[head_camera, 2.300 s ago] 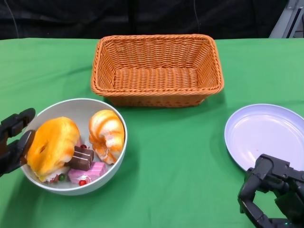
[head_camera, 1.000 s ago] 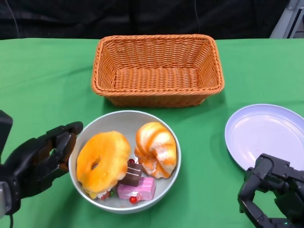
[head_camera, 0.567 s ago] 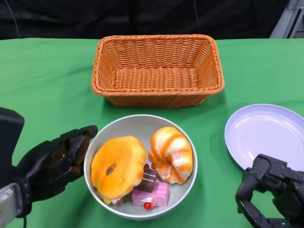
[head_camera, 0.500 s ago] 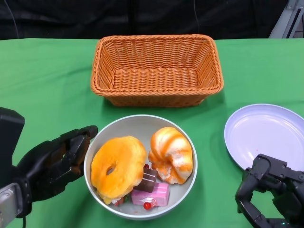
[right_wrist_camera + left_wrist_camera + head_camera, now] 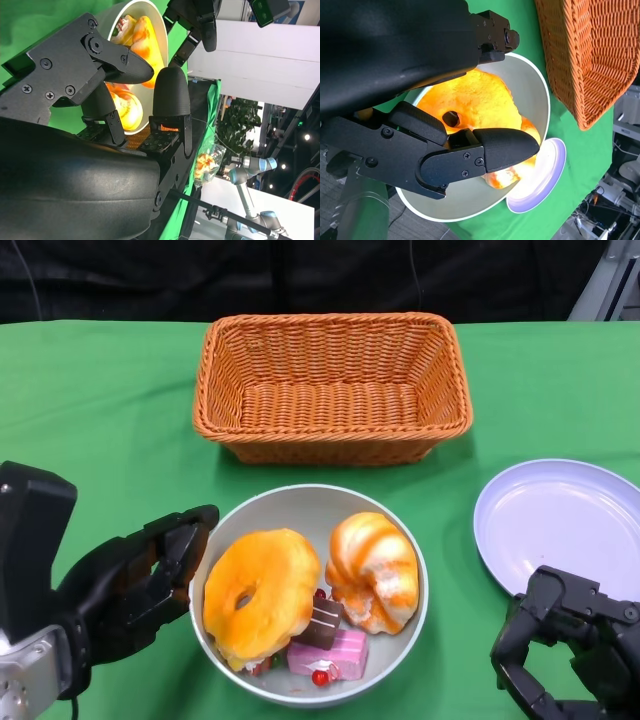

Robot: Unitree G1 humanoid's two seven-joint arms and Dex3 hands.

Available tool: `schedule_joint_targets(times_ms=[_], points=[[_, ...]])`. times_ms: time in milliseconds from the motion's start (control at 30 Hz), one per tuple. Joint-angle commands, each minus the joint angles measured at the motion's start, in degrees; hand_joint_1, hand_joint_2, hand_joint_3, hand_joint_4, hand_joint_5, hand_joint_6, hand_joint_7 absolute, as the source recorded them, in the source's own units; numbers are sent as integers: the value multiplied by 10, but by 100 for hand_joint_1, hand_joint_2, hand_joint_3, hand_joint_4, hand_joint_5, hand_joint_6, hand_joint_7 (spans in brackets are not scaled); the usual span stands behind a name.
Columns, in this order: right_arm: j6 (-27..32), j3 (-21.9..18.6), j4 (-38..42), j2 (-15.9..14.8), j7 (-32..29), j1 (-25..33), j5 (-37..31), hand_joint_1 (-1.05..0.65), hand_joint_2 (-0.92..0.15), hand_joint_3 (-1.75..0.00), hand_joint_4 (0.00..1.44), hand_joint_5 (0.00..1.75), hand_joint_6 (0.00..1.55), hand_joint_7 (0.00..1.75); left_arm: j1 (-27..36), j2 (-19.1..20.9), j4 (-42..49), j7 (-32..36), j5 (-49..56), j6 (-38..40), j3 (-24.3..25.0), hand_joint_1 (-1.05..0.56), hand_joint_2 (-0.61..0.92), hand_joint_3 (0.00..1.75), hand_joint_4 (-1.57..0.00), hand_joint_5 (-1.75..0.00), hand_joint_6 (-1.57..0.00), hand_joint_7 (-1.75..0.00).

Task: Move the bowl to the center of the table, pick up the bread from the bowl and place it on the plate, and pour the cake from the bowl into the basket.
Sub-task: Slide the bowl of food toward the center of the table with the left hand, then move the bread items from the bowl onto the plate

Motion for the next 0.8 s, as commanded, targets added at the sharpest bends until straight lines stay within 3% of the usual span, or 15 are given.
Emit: schedule_joint_targets(times_ms=[33,800], points=[[-6,-3,-5,-3,-3,2,4,-17,-46,-104,73,174,67,137,3,0,-7,4,-7,3,1,-84,92,76,0,0,0,0],[-14,-2,1,-4,-6,0,3,-16,-48,-102,72,172,66,138,14,-33,12,20,-5,-72,22,-85,92,70,0,0,0,0]])
